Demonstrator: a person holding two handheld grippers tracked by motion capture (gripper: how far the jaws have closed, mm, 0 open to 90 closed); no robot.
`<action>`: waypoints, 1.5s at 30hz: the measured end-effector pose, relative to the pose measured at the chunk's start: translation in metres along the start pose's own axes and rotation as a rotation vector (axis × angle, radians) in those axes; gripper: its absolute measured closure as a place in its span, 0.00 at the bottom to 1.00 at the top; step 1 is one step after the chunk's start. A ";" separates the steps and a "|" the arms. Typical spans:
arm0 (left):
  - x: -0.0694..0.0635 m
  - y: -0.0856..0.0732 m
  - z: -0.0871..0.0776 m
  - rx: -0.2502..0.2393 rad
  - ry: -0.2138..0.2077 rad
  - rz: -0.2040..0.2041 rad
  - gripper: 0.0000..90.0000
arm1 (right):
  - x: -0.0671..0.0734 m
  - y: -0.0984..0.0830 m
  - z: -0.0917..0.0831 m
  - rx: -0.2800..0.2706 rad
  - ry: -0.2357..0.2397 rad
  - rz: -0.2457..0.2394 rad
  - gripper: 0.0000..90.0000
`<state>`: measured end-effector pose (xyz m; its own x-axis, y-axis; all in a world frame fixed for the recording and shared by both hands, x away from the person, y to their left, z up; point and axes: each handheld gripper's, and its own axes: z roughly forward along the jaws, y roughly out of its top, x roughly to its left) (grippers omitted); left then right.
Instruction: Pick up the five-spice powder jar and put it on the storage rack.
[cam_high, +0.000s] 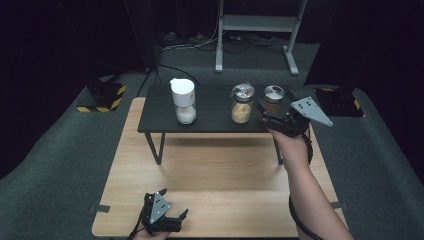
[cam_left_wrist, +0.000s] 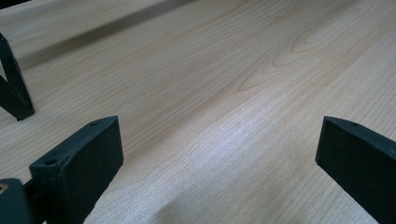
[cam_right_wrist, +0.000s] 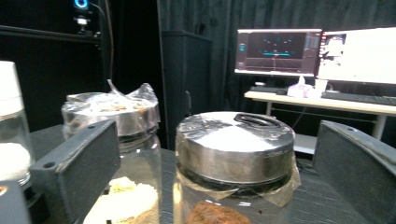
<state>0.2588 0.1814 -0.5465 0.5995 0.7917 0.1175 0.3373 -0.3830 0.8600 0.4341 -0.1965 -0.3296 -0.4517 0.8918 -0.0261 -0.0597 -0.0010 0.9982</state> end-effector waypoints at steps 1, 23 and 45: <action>0.000 0.000 0.000 0.002 0.000 -0.001 0.01 | 0.000 0.000 -0.001 0.001 0.000 -0.001 0.00; -0.001 0.001 0.001 0.013 0.009 -0.002 0.01 | 0.007 -0.006 -0.029 0.001 0.012 -0.017 0.00; -0.003 0.001 0.002 0.017 0.016 0.011 0.01 | 0.025 -0.033 -0.070 0.043 0.022 -0.066 0.00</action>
<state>0.2588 0.1780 -0.5469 0.5918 0.7947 0.1348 0.3432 -0.3997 0.8500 0.3621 -0.2058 -0.3674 -0.4675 0.8791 -0.0926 -0.0523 0.0771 0.9957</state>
